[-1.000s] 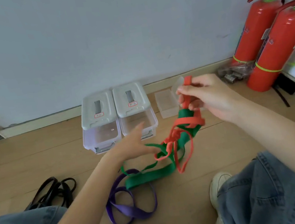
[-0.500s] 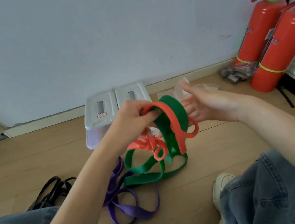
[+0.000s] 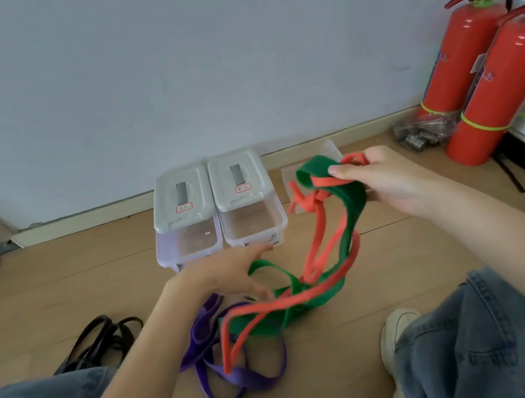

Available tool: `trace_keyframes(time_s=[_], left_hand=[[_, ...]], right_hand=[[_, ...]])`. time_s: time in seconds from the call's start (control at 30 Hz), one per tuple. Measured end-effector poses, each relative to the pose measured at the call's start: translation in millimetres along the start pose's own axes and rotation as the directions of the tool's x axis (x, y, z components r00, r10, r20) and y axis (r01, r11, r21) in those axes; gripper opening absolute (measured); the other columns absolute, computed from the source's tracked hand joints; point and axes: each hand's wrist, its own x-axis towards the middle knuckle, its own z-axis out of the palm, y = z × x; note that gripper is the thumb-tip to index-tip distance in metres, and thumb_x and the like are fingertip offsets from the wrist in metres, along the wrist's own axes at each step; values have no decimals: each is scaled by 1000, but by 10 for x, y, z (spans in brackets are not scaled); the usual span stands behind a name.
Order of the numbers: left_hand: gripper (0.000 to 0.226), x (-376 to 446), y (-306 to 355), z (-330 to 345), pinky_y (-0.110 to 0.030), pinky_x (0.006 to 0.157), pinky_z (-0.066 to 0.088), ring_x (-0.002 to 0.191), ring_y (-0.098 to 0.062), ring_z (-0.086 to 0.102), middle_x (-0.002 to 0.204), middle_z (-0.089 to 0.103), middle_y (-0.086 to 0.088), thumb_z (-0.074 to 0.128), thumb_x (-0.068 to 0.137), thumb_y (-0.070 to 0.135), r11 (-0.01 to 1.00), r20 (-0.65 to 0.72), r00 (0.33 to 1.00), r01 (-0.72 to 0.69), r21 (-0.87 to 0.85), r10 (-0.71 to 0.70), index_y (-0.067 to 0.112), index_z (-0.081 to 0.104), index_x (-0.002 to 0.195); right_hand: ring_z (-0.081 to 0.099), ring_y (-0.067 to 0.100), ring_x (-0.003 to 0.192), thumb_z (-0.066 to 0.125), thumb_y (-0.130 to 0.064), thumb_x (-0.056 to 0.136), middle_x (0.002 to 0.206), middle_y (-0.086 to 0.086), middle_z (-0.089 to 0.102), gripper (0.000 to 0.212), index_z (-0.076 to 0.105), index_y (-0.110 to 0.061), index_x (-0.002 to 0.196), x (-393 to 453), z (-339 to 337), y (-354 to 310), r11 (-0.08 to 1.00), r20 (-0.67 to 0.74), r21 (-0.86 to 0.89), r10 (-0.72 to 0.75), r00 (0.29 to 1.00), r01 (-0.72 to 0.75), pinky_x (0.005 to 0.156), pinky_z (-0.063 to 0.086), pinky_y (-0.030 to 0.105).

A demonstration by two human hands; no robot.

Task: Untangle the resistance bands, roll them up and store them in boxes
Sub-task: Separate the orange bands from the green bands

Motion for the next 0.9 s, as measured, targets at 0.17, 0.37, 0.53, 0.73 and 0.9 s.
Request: trace_keyframes(time_s=[0.17, 0.37, 0.53, 0.73, 0.9], left_hand=[[54, 79, 405, 120, -31, 101, 43, 114, -14, 59, 123, 63, -2, 70, 79, 36, 501, -358, 919, -391, -772, 166, 19, 52, 126], [18, -53, 328, -209, -27, 70, 55, 72, -12, 66, 78, 68, 1, 60, 85, 32, -100, -459, 888, -456, -884, 8, 17, 64, 93], [32, -64, 403, -150, -21, 61, 54, 80, -18, 69, 97, 71, -9, 61, 83, 43, 55, -164, 986, -163, -985, -20, 13, 71, 90], [27, -64, 432, -128, -18, 46, 46, 74, -11, 69, 87, 73, -4, 68, 82, 20, 132, -328, 934, -311, -941, -142, 17, 61, 108], [25, -70, 429, -143, -16, 38, 40, 62, -9, 66, 73, 72, -1, 70, 81, 16, 234, -390, 894, -340, -911, -220, 20, 58, 104]], right_hand=[[70, 20, 80, 56, -22, 91, 89, 8, 73, 23, 59, -4, 105, -79, 232, -125, 977, 224, 212, -69, 972, 20, 68, 55, 31], [69, 13, 77, 47, -21, 97, 79, -3, 73, 21, 65, -13, 92, -80, 162, -146, 980, 189, 149, -161, 969, 133, 70, 57, 28], [67, 14, 80, 52, -20, 93, 85, 2, 73, 21, 72, -13, 92, -119, 172, -81, 963, 288, 259, -156, 945, 80, 83, 53, 34], [69, 13, 85, 70, -43, 71, 94, -5, 72, 33, 68, -26, 99, -164, 218, -67, 995, 395, 49, -103, 913, 91, 70, 56, 28], [63, 16, 97, 70, -35, 78, 97, -4, 70, 29, 67, -21, 104, -118, 264, -38, 957, 180, -221, -152, 972, 190, 88, 49, 34]])
